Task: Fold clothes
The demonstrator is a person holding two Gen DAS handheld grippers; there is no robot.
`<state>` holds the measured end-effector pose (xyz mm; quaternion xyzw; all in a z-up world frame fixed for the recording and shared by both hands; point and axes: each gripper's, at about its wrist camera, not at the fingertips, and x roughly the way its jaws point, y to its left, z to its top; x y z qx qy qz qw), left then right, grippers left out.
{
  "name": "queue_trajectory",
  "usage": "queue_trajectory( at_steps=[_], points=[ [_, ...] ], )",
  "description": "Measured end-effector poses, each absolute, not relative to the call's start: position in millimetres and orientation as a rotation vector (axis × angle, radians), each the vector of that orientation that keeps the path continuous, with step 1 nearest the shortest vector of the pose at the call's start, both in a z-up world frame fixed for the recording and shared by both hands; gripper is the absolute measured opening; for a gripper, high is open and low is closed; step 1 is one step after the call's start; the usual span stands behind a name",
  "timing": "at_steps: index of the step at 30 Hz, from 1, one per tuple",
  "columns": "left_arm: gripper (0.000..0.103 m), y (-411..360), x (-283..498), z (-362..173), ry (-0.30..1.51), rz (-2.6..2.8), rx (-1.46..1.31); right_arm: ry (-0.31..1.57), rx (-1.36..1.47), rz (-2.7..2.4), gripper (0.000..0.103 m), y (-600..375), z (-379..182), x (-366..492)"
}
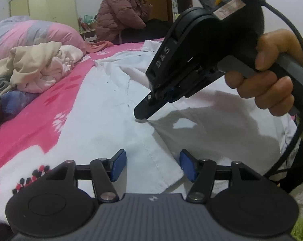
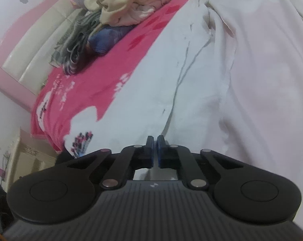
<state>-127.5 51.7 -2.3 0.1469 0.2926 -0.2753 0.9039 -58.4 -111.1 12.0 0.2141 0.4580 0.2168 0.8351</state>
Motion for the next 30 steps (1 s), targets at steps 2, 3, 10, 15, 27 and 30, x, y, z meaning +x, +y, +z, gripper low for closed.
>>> queue_trajectory(
  at_steps=[2, 3, 10, 15, 27, 30],
  points=[
    [0.046, 55.9, -126.3, -1.3, 0.607, -0.557, 0.283, 0.958, 0.47, 0.465, 0.0, -109.9, 13.9, -57.9],
    [0.042, 59.1, -125.1, -0.7, 0.612, -0.549, 0.265, 0.955, 0.488, 0.471, 0.0, -110.0, 14.6, -57.3],
    [0.008, 94.2, -112.0, 7.0, 0.643, -0.478, 0.063, 0.939, 0.601, 0.518, 0.0, -107.0, 20.2, -46.8],
    [0.003, 144.3, -101.0, 20.1, 0.636, -0.413, -0.184, 0.929, 0.609, 0.531, 0.0, -95.9, 26.8, -32.8],
    [0.002, 255.5, -63.5, 25.9, 0.566, -0.163, -0.476, 0.877, 0.628, 0.542, 0.001, -79.3, 50.2, -8.8],
    [0.002, 280.1, -57.1, 23.0, 0.558, -0.089, -0.515, 0.881, 0.636, 0.486, 0.001, -93.3, 46.0, -16.9]
  ],
)
